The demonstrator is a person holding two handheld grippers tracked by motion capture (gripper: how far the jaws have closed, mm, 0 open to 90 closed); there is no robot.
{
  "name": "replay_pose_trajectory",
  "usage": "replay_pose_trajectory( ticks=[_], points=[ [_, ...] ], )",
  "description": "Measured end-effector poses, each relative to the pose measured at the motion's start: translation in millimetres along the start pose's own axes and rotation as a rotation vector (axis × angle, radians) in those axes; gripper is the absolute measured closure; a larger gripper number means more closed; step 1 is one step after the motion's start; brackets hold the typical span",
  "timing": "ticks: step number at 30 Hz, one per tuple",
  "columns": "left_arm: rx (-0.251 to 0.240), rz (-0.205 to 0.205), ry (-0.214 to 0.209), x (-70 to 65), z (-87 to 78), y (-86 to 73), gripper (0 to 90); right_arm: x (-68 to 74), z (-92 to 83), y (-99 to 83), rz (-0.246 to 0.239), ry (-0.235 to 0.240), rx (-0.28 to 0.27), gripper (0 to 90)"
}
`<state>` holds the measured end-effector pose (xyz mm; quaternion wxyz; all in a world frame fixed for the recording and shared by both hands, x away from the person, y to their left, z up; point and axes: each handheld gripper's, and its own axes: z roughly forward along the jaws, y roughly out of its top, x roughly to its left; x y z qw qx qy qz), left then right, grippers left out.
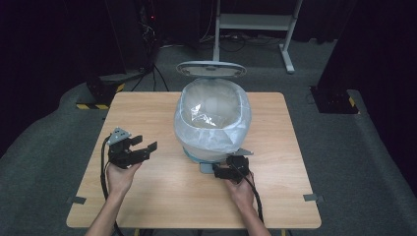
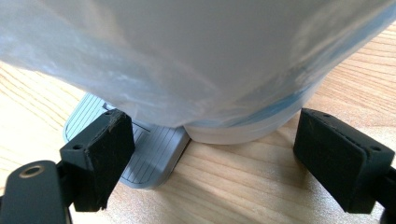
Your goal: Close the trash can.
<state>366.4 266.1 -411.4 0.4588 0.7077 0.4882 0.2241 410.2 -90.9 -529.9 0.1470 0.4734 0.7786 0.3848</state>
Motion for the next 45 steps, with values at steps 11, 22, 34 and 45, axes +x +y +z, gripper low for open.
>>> replay_pose_trajectory(
  ticks=[11, 22, 34, 45],
  points=[
    [0.044, 0.065, 0.065, -7.3, 10.8, -14.9, 31.6, 0.0, 0.0, 0.0, 0.0, 0.0, 0.0, 12.2],
    [0.071, 0.031, 0.052, -5.9, 25.4, -31.8, 31.6, 0.0, 0.0, 0.0, 0.0, 0.0, 0.0, 12.2],
    [0.105, -0.006, 0.056, -0.1, 37.9, -49.4, 31.2, 0.0, 0.0, 0.0, 0.0, 0.0, 0.0, 12.2],
    [0.127, -0.017, 0.085, 1.7, 50.4, -63.1, 31.1, 0.0, 0.0, 0.0, 0.001, 0.001, 0.0, 12.2]
  ],
)
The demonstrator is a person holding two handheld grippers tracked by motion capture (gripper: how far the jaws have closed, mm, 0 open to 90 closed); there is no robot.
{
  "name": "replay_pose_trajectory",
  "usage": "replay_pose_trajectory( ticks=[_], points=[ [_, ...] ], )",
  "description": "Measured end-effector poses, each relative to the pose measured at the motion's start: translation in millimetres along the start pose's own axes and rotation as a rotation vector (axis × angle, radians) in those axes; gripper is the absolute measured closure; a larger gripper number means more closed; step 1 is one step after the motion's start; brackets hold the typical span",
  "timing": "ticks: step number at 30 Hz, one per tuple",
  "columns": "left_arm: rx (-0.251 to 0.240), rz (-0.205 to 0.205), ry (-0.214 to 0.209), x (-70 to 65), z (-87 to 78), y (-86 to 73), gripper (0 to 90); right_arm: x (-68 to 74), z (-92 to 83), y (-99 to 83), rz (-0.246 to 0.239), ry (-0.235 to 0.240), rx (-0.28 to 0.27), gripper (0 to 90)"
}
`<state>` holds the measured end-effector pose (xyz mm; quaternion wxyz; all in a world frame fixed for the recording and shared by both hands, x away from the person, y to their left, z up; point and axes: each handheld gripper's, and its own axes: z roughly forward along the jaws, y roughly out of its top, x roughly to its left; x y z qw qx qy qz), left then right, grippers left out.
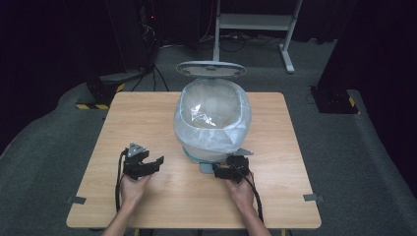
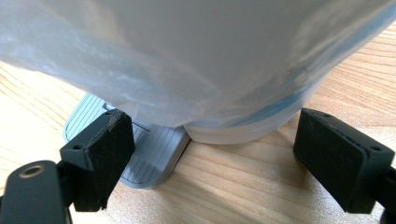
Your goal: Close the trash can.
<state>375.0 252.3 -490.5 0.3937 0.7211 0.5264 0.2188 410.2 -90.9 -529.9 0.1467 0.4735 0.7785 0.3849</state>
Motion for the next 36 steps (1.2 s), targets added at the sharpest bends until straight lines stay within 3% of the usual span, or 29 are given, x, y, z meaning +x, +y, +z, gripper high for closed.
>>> replay_pose_trajectory(
  ticks=[23, 28, 36],
  points=[
    [0.068, 0.001, 0.051, 0.0, 29.1, -15.6, 29.4, 0.0, 0.0, 0.0, 0.0, 0.0, 0.0, 12.2],
    [0.056, -0.023, 0.063, 3.6, 33.2, -22.9, 29.9, 0.0, 0.0, 0.0, 0.0, 0.0, 0.0, 12.2],
    [0.058, -0.006, 0.094, 3.2, 33.0, -23.9, 29.9, 0.0, 0.0, 0.0, -0.001, 0.0, 0.0, 12.2]
  ],
)
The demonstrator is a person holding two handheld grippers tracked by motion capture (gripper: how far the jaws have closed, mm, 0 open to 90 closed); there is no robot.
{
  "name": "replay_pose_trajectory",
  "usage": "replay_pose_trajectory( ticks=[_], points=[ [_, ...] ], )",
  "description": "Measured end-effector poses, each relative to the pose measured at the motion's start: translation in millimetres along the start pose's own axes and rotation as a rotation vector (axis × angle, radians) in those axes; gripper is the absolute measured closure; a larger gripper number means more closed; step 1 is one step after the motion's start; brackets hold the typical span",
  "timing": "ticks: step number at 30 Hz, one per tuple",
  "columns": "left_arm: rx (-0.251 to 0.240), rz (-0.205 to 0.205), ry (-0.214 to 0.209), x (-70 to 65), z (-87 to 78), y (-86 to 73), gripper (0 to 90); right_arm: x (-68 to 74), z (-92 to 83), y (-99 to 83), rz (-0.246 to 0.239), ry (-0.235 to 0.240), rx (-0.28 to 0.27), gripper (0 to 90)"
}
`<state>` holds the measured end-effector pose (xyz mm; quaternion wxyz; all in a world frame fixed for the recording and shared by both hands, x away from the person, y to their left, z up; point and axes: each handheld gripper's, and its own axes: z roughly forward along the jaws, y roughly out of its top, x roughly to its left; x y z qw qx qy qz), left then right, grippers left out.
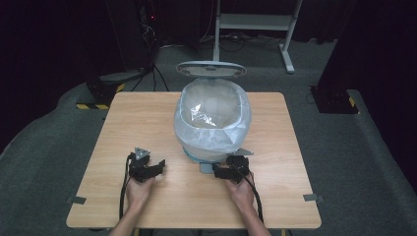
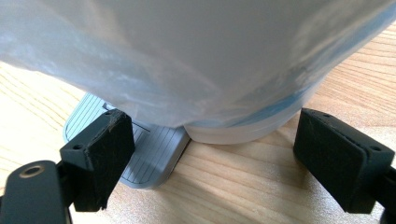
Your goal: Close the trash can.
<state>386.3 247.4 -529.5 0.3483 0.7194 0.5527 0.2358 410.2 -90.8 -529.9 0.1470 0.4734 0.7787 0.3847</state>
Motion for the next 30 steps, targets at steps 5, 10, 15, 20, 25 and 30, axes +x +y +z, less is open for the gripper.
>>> replay_pose_trajectory(
  ticks=[5, 10, 15, 20, 25, 30],
  points=[
    [0.015, 0.059, 0.039, -7.5, 1.7, 0.6, 29.0, -0.4, -0.1, 0.0, 0.001, 0.002, 0.001, 12.2],
    [0.016, 0.049, 0.036, -6.4, 1.9, 0.7, 28.6, -2.4, -0.5, -0.2, 0.013, 0.016, -0.007, 12.4],
    [0.017, 0.05, 0.035, -6.4, 2.0, 0.8, 28.3, -2.7, -2.2, -0.7, 0.006, 0.02, -0.022, 13.2],
    [0.016, 0.048, 0.034, -6.4, 2.1, 0.8, 28.3, -2.7, -5.6, -0.4, 0.01, 0.019, -0.023, 14.7],
    [0.016, 0.048, 0.035, -6.5, 2.2, 0.9, 28.2, -3.7, -14.6, -1.7, -0.001, 0.016, -0.063, 17.1],
    [0.018, 0.051, 0.036, -6.4, 2.2, 1.0, 28.1, -5.6, -21.9, -2.0, -0.011, 0.014, -0.077, 17.1]
  ],
)
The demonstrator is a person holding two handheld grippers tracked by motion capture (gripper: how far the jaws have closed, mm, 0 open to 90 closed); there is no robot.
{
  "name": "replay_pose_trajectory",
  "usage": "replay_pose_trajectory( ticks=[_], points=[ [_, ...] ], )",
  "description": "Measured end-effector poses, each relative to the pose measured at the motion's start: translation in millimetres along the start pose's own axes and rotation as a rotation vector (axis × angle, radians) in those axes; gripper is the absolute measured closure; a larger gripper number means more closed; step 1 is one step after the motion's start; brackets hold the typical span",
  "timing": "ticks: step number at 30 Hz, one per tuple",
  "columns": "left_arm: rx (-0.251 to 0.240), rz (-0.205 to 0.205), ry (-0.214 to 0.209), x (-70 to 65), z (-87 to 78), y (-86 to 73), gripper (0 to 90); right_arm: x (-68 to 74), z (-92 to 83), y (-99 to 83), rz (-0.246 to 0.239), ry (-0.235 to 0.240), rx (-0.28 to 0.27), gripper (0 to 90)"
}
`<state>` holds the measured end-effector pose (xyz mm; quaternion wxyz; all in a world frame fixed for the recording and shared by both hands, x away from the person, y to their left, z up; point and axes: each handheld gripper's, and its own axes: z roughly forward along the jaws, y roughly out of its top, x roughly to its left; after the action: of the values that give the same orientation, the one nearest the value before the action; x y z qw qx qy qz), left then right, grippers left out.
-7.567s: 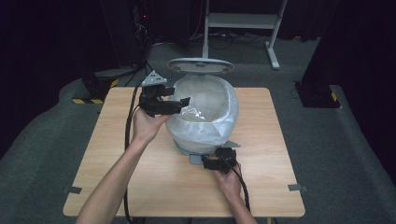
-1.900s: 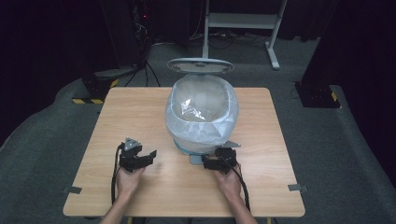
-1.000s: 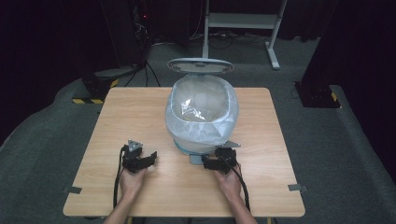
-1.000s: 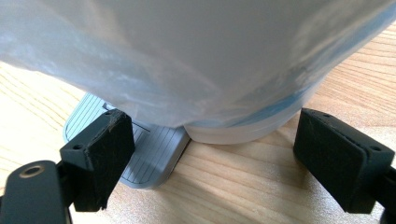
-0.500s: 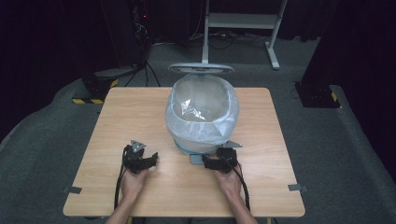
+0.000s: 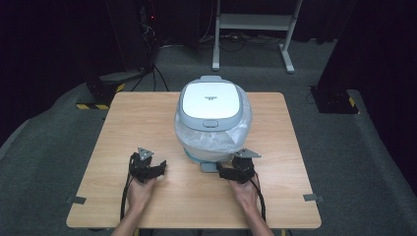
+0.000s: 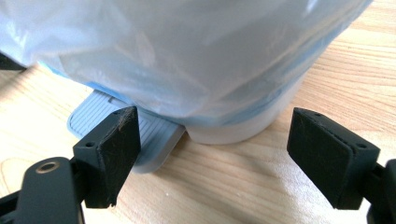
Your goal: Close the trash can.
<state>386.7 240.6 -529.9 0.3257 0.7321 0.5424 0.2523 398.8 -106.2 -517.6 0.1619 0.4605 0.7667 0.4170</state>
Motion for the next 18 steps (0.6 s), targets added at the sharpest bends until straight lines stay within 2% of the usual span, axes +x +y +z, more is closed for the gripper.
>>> replay_pose_trajectory(
  ticks=[8, 18],
  points=[
    [0.0, 0.0, 0.0, 0.0, 0.0, 0.0, 28.1, -2.8, -9.9, -1.0, -0.007, 0.012, -0.029, 17.0],
    [0.0, 0.0, -0.001, 0.1, 0.0, 0.0, 27.9, -10.0, -30.7, -1.7, -0.004, 0.005, -0.062, 16.7]
  ],
)
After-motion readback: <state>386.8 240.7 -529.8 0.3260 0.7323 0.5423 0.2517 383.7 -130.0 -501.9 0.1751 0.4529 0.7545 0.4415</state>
